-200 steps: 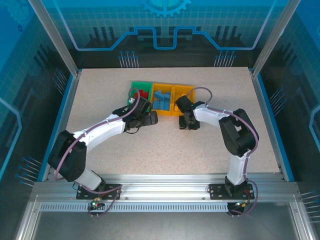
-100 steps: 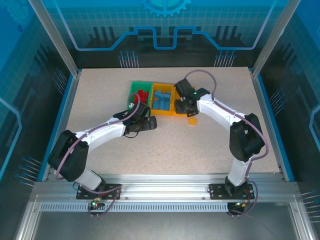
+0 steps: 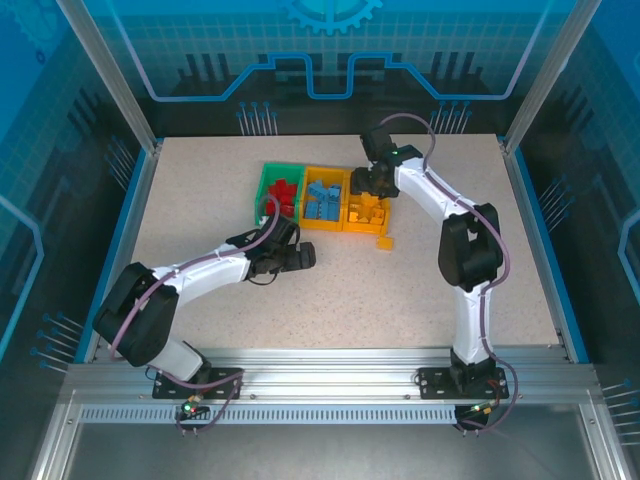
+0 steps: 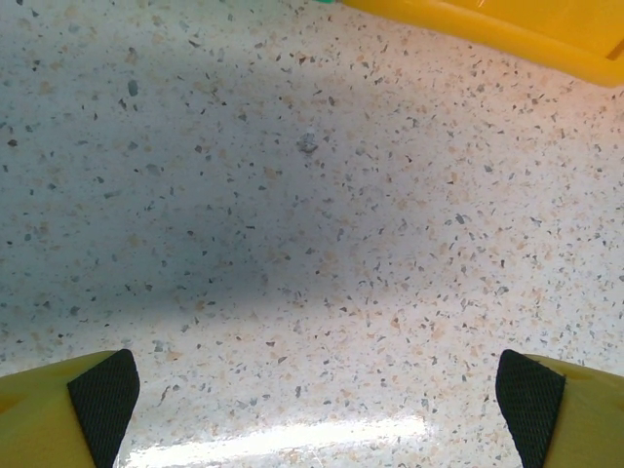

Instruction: Sort the legos into containers by color

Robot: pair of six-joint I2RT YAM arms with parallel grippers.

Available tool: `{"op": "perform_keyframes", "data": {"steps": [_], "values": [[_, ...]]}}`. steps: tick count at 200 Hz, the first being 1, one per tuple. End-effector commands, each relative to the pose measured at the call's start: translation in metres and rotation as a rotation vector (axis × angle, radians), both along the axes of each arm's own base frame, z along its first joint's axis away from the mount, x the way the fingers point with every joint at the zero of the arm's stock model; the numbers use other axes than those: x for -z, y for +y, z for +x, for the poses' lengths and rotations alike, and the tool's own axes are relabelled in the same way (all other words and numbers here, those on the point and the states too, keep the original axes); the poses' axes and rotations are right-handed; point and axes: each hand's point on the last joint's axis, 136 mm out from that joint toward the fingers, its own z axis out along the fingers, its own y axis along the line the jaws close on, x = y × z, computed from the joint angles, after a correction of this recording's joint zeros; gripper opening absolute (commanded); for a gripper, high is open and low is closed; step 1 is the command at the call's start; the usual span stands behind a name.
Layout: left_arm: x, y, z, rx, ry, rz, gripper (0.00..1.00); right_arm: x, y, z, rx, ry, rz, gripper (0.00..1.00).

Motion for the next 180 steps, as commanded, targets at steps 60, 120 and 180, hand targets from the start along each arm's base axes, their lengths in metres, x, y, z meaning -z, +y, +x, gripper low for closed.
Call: {"op": "perform_keyframes", "data": {"steps": [60, 120, 180], "values": [[-0.005, -0.003, -0.004, 0.002, -0.032, -0.022, 0.99, -0.008, -0.043, -0.084, 0.048, -0.019, -0.072, 0.81], [-0.012, 0.004, -0.007, -0.024, -0.064, -0.021, 0.99, 0.054, -0.034, -0.123, 0.027, 0.076, -0.048, 0.83], [-0.007, 0.009, -0.012, -0.028, -0.056, -0.006, 0.99, 0.086, -0.032, -0.117, 0.052, 0.161, -0.104, 0.79]]}}
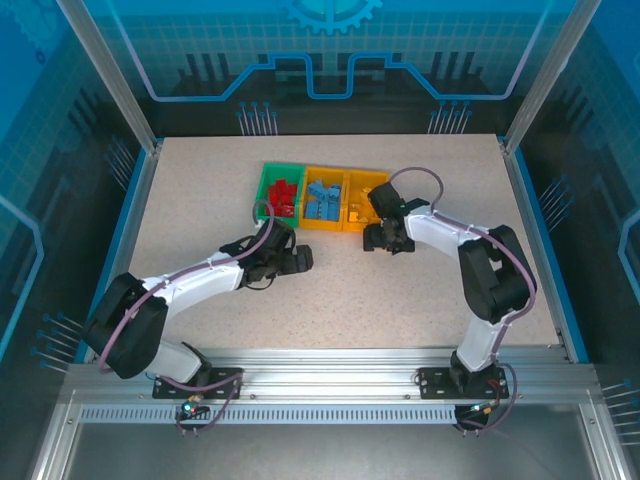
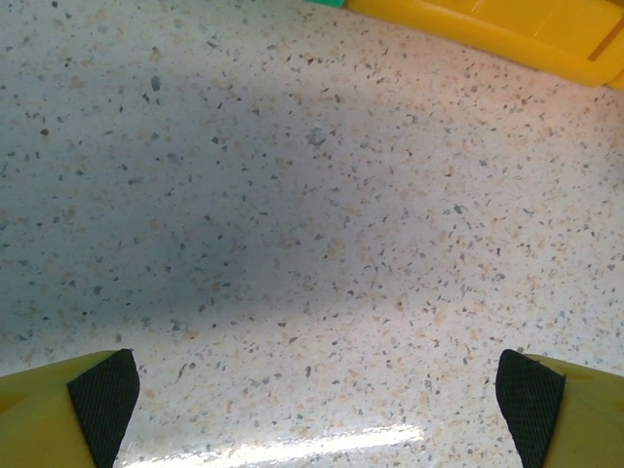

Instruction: Sort the legos into containers by color

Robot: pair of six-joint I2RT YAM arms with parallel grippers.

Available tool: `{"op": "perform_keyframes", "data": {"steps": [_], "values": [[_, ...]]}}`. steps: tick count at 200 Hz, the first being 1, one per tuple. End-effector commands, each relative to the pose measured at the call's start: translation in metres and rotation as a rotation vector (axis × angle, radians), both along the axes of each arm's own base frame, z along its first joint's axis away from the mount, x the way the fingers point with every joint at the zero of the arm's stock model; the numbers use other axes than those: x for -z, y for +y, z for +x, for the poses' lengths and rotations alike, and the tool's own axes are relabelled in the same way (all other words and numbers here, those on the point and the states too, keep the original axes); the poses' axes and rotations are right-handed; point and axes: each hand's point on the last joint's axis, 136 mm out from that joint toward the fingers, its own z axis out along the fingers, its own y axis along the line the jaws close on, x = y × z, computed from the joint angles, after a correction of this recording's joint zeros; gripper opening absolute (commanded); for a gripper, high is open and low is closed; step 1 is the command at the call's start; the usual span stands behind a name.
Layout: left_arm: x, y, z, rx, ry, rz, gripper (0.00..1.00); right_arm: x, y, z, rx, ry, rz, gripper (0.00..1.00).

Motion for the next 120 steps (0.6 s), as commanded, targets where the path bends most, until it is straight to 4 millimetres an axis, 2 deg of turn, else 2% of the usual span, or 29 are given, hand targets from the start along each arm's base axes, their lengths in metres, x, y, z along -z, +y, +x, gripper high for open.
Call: {"op": "perform_keyframes", "data": {"steps": [1, 48, 90, 120], "values": [[-0.003, 0.003, -0.001, -0.022, -0.016, 0.001, 0.99, 0.005, 0.005, 0.010, 0.025, 0.002, -0.010, 0.79], [-0.003, 0.005, -0.001, -0.021, -0.019, 0.012, 0.99, 0.021, 0.005, 0.014, 0.035, 0.033, -0.034, 0.74], [-0.001, 0.007, -0.003, -0.021, -0.018, 0.024, 0.99, 0.031, -0.002, 0.009, 0.041, 0.052, -0.074, 0.58], [-0.001, 0.008, -0.003, -0.022, -0.021, 0.023, 0.99, 0.027, -0.004, 0.000, 0.036, 0.039, -0.067, 0.45]]}}
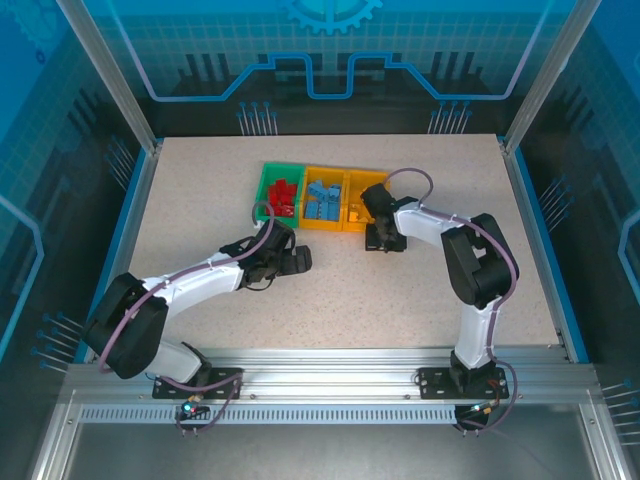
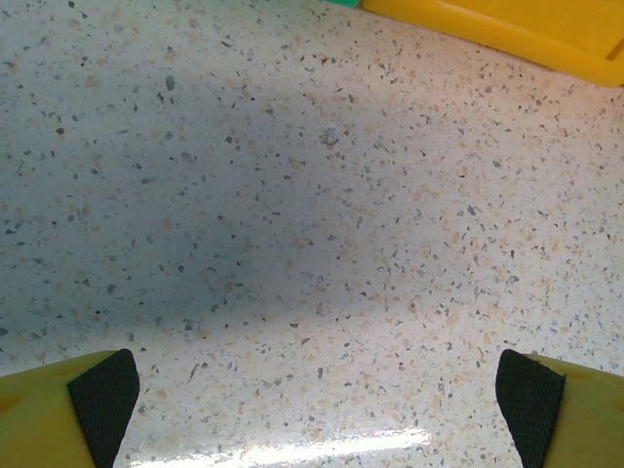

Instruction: Sort the legos into containers by color

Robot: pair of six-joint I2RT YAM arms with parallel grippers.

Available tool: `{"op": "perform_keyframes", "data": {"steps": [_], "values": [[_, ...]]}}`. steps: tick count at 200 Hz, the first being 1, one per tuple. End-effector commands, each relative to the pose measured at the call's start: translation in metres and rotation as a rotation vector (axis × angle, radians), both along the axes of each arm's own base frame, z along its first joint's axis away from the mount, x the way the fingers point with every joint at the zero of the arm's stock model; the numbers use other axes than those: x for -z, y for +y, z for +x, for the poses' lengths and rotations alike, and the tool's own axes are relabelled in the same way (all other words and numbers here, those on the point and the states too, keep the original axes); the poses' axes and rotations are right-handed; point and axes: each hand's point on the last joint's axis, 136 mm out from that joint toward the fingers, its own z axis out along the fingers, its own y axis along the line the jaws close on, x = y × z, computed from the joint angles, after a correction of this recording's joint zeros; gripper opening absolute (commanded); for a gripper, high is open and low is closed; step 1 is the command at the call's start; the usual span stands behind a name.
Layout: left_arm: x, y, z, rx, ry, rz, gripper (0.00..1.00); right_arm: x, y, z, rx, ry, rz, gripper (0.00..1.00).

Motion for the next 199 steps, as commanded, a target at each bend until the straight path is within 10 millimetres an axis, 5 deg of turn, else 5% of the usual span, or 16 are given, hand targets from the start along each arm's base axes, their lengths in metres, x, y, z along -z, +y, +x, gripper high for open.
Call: {"op": "perform_keyframes", "data": {"steps": [1, 78, 137, 199], "values": [[-0.002, 0.004, -0.003, -0.014, -0.018, 0.009, 0.99, 0.002, -0.008, -0.014, -0.002, 0.010, -0.041, 0.45], [-0.003, 0.004, -0.003, -0.015, -0.022, 0.003, 0.99, -0.072, 0.015, -0.024, -0.086, -0.135, 0.053, 0.41], [-0.003, 0.009, -0.005, -0.023, -0.023, 0.017, 0.99, -0.121, 0.040, 0.041, -0.096, -0.232, 0.164, 0.43], [-0.006, 0.025, -0.012, -0.046, -0.052, 0.062, 0.99, -0.111, 0.046, 0.101, -0.056, -0.201, 0.209, 0.53]]}}
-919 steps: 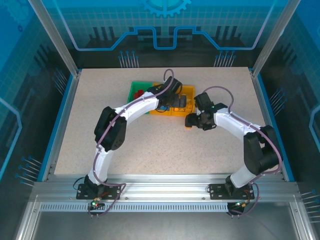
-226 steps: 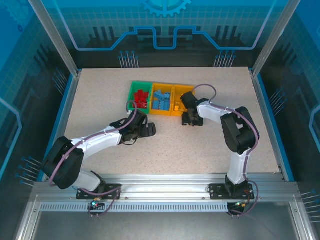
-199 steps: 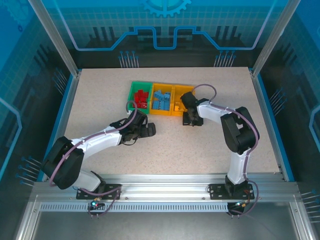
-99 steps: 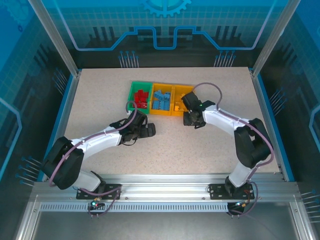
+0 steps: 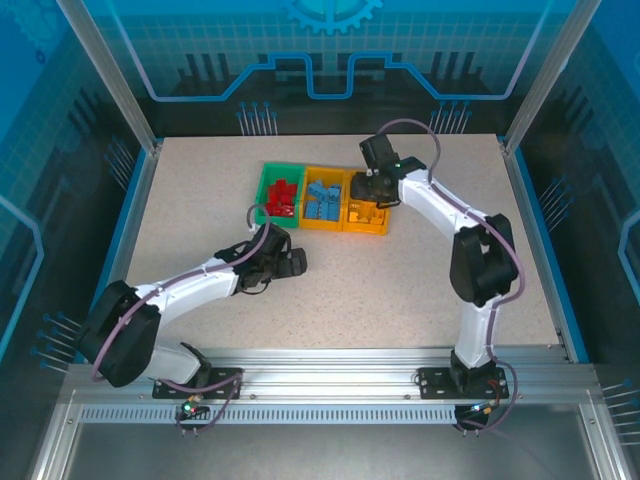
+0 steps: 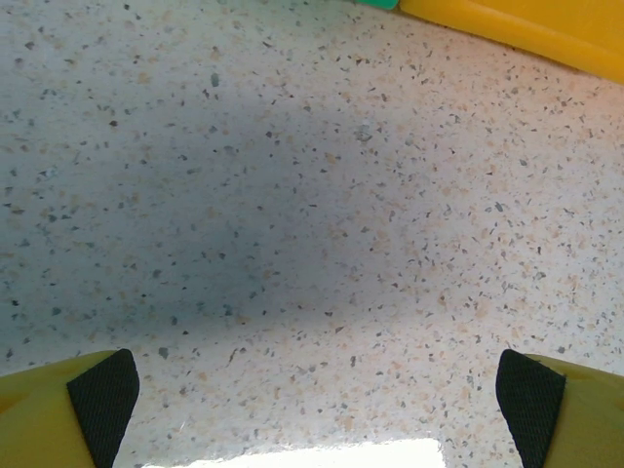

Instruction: Sort the legos into containers by color

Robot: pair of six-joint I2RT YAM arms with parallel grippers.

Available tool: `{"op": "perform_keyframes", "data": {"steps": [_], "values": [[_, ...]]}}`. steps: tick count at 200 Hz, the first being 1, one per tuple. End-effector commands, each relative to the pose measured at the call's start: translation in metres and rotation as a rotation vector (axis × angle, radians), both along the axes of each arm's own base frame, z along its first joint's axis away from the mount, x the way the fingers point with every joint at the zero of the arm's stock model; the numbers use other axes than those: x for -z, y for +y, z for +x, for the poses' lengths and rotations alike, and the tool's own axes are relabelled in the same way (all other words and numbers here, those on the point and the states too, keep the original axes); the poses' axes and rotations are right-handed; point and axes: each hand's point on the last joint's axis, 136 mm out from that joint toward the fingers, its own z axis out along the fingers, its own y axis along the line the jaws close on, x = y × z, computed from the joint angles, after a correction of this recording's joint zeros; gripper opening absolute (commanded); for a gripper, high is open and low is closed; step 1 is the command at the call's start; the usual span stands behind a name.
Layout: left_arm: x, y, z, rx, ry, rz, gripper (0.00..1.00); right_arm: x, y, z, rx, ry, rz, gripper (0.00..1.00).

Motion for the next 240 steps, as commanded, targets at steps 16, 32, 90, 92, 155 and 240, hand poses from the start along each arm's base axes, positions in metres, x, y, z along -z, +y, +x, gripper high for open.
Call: {"op": "perform_keyframes", "data": {"steps": [16, 32, 90, 92, 155, 240], "values": [[-0.009, 0.017, -0.006, -0.026, -0.043, 0.057, 0.99, 0.008, -0.003, 0.013, -0.005, 0.054, 0.021, 0.70], [-0.013, 0.024, -0.008, -0.025, -0.065, 0.083, 0.99, -0.001, -0.003, 0.014, -0.017, 0.027, 0.021, 0.79], [-0.032, 0.069, -0.009, -0.088, -0.133, 0.290, 0.99, -0.041, -0.050, -0.020, -0.013, -0.181, -0.125, 0.90], [-0.032, 0.071, -0.009, -0.090, -0.134, 0.302, 0.99, -0.043, -0.054, -0.022, -0.008, -0.198, -0.138, 0.91], [-0.071, 0.130, 0.019, -0.167, -0.328, 0.547, 0.99, -0.015, -0.181, -0.072, 0.137, -0.439, -0.354, 0.97], [-0.054, 0.184, 0.040, -0.278, -0.372, 0.530, 0.99, 0.031, -0.177, -0.072, 0.043, -0.629, -0.354, 1.00]]}}
